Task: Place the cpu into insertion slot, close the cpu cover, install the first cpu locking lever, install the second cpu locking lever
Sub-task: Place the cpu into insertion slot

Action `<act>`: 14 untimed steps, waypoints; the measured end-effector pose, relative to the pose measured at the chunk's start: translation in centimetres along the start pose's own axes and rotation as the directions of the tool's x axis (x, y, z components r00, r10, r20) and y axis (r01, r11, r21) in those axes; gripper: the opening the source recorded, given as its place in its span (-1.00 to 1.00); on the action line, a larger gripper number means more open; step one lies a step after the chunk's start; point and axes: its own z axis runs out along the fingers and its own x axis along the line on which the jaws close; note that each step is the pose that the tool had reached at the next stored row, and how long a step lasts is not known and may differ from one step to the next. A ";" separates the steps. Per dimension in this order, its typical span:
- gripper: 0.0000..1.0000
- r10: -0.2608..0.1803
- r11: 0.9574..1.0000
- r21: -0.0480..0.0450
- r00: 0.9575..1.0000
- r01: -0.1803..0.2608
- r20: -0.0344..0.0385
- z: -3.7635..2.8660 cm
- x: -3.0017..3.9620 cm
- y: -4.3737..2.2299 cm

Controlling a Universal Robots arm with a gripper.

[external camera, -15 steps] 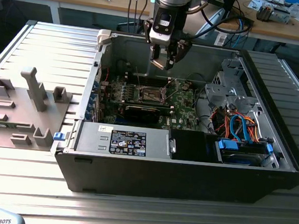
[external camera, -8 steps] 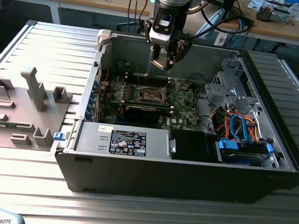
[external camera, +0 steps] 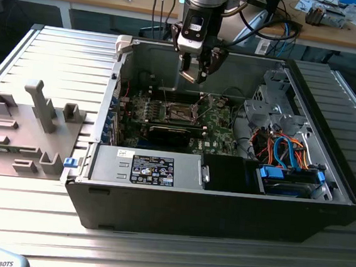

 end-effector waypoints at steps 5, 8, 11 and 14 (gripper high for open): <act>0.08 0.004 1.000 0.000 1.000 -0.004 0.000 0.00 0.00 0.00; 0.08 0.007 1.000 0.000 1.000 -0.007 0.001 0.00 0.00 0.00; 0.08 0.010 1.000 0.000 1.000 -0.010 0.001 0.00 0.00 0.00; 0.08 0.012 1.000 0.000 1.000 -0.012 0.001 0.00 0.00 0.00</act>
